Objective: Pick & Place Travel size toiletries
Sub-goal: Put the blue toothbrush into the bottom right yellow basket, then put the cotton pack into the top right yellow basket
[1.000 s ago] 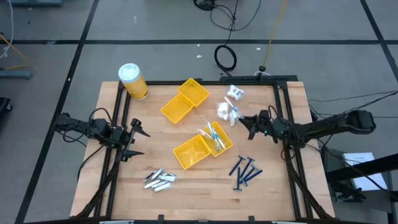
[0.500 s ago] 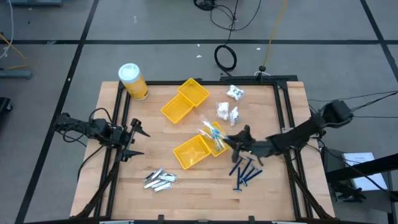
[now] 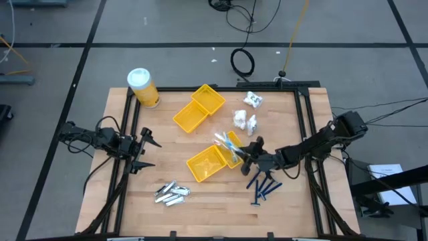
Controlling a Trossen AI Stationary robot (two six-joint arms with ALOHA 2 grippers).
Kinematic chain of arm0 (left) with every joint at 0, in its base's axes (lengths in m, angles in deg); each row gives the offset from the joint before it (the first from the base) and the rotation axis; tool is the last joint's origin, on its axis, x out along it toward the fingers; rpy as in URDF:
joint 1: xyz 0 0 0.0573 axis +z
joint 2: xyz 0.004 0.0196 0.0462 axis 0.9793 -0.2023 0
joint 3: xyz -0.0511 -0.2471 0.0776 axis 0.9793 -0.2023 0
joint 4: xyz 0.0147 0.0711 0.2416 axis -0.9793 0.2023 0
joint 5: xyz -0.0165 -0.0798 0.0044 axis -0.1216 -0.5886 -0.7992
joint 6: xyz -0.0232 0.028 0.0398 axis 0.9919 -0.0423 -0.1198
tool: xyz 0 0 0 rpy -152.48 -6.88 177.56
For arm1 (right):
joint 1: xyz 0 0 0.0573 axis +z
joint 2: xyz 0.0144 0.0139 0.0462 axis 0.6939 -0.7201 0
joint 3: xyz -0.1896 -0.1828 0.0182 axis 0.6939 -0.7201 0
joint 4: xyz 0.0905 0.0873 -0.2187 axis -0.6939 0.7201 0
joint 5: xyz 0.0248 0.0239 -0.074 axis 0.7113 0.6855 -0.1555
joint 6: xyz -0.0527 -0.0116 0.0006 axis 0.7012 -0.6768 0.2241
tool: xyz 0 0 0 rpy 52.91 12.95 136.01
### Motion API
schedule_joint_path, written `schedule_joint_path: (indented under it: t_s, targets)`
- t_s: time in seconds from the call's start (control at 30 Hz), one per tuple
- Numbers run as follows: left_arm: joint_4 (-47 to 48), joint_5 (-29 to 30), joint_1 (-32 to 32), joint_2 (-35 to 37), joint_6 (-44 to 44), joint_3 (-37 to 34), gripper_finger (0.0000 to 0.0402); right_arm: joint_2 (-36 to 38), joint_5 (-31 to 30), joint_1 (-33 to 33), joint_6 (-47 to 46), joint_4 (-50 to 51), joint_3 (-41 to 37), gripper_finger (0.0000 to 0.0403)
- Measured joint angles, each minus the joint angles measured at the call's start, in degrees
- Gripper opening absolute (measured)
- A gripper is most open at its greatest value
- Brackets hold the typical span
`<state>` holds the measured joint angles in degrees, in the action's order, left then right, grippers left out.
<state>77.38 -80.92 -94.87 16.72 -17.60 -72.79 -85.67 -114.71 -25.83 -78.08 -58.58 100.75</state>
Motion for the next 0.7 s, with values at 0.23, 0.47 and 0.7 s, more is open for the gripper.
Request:
schedule_joint_path:
  t_s: [0.23, 0.47, 0.7]
  targets:
    - [0.01, 0.00, 0.01, -0.01, 0.00, 0.00, 0.0349, 0.12, 0.67, 0.00, 1.29, 0.63, 0.02, 0.0162]
    - [0.01, 0.00, 0.00, 0.00, 0.00, 0.00, 0.0349, 0.61, 6.79, 0.00, 4.73, 1.90, 0.00, 0.0221]
    - [0.01, -0.02, -0.01, 0.00, 0.00, 0.00, 0.0349, 9.50, 6.27, -1.43, 14.02, 2.02, 0.02, 0.0234]
